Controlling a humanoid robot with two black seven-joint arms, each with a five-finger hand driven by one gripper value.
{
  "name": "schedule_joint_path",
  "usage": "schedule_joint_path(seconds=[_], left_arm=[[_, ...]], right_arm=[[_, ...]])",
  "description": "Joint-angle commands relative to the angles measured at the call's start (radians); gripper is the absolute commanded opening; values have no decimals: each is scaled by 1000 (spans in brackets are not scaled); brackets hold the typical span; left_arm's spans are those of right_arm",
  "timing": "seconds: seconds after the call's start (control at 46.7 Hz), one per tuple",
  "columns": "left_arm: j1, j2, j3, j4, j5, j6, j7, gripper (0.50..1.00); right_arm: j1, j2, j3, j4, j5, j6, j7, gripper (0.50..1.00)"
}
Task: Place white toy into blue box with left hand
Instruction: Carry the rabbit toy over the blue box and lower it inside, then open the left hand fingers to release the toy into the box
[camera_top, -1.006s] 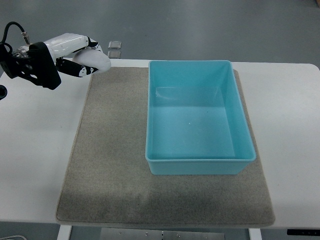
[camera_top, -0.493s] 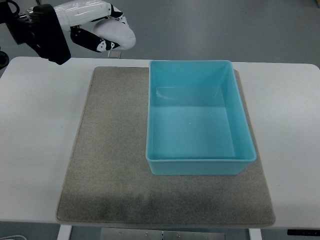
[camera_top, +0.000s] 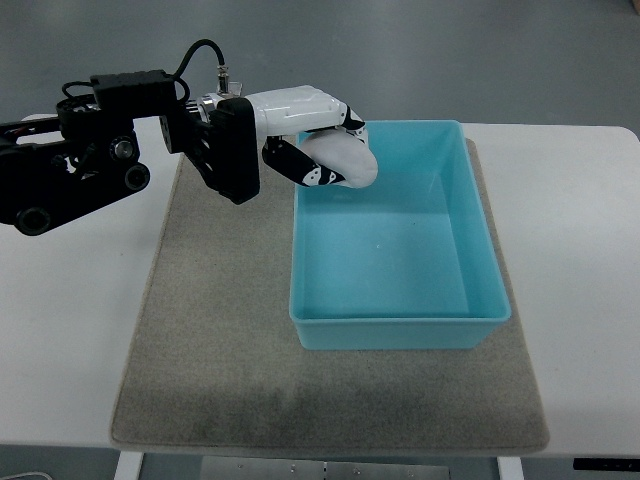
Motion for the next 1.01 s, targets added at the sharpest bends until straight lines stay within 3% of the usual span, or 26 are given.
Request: schedule_joint_path(seconds=[0.0,0.514,0.6,0.642,0.728,0.857,0.985], left_arm=[[3,-31,1,28,-1,0,0,500],[57,-140,1,120,0,0,0,500],[68,-154,1,122,0,0,0,527],[71,-156,1,120,-1,0,0,587],[75,-156,0,120,-3,0,0,767],[80,-156,-2,117,-27,0,0,979],[83,-153,-13,117,-49,2,-1,988]], right_arm=[[0,0,0,0,0,0,0,936],[0,0,0,0,0,0,0,936],[0,0,0,0,0,0,0,936],[0,0,0,1,0,0,0,936],[0,0,0,0,0,0,0,936],[0,0,0,0,0,0,0,936],[0,0,0,0,0,0,0,936]])
